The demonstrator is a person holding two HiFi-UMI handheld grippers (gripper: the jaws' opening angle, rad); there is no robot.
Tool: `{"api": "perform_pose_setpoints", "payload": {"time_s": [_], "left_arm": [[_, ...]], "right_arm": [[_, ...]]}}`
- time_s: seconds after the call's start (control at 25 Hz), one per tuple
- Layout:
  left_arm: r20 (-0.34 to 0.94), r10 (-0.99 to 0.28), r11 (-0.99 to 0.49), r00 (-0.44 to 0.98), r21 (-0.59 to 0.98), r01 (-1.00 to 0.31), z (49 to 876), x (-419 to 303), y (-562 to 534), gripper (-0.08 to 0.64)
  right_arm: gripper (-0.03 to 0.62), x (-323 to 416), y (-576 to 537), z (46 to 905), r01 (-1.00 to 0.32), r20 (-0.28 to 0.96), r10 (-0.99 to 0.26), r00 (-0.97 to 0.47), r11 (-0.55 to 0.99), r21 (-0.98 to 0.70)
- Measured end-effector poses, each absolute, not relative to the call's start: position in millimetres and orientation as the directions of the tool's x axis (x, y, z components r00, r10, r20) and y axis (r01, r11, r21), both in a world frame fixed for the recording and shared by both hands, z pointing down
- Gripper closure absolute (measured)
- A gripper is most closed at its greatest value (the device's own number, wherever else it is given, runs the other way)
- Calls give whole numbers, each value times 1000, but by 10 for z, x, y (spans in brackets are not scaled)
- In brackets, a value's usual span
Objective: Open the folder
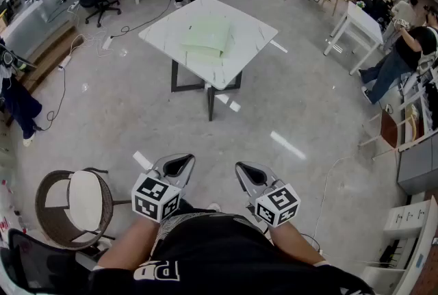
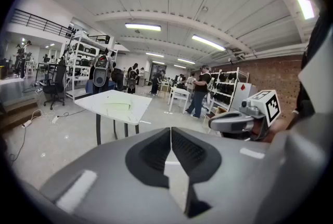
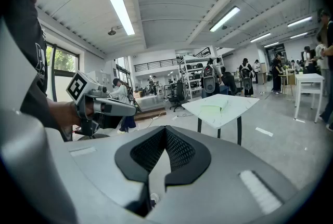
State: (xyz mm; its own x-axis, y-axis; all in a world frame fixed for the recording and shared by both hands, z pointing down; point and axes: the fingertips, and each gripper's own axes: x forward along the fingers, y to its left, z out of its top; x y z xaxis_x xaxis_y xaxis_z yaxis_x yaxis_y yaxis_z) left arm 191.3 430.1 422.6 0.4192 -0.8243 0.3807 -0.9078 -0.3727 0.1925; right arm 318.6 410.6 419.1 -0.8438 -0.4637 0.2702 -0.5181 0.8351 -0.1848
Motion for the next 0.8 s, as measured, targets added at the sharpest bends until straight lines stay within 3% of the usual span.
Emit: {"api": "perform_pose_setpoints", "payload": {"time_s": [0.8], "left_arm": [[387,-824,-367,414,193,-910,4280,1916,4370,497]], "right_arm": [[592,3161,4171,4171,-509,253,-460,-851,839,-189]]}}
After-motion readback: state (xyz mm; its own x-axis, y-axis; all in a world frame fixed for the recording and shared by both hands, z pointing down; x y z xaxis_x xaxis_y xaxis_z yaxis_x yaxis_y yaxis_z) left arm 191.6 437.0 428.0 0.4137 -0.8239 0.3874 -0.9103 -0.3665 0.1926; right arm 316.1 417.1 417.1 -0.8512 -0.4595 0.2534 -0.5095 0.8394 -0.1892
